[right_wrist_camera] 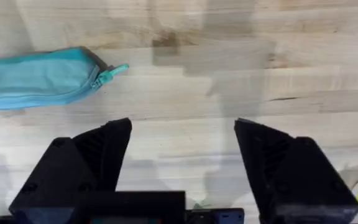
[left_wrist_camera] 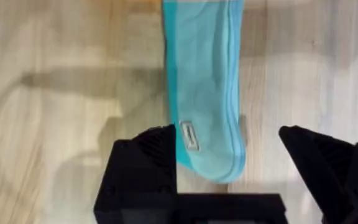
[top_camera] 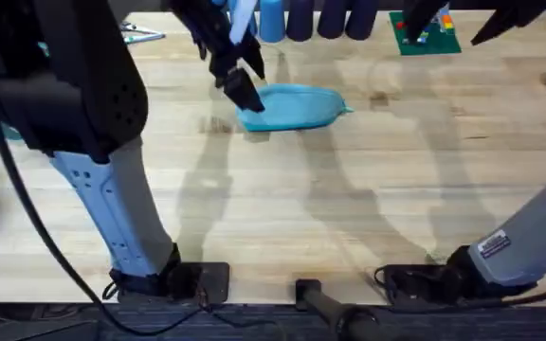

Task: Unzip the bag, pick up the pens from the table one at a time and place them inside, then zip the bag closed.

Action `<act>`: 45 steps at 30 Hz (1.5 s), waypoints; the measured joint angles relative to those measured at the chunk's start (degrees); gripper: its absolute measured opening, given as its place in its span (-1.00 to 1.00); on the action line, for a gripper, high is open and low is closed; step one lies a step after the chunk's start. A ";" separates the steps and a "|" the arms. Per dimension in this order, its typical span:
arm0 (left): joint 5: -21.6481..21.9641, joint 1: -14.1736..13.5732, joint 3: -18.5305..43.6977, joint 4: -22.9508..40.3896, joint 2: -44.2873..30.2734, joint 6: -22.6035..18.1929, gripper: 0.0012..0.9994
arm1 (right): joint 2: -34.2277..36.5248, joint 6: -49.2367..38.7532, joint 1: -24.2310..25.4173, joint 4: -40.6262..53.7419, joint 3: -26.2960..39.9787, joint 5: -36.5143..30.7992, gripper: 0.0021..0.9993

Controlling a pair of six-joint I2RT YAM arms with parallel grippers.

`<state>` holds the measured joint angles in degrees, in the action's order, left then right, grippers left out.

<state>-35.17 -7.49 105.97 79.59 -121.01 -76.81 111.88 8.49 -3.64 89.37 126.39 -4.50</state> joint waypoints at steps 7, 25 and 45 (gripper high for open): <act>5.56 0.04 12.73 9.83 0.00 7.64 0.99 | -0.15 -0.87 0.77 0.06 0.00 1.85 0.99; 12.50 0.15 28.77 17.27 8.40 35.59 0.99 | -12.99 -4.65 0.77 -8.33 -15.72 8.40 1.00; 13.63 0.13 29.53 17.26 27.97 62.35 0.99 | -32.15 -13.68 -8.86 -20.58 -39.12 9.83 0.99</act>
<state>-21.54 -7.35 135.50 96.85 -93.04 -14.46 79.73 -5.19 -12.50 68.79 87.26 5.32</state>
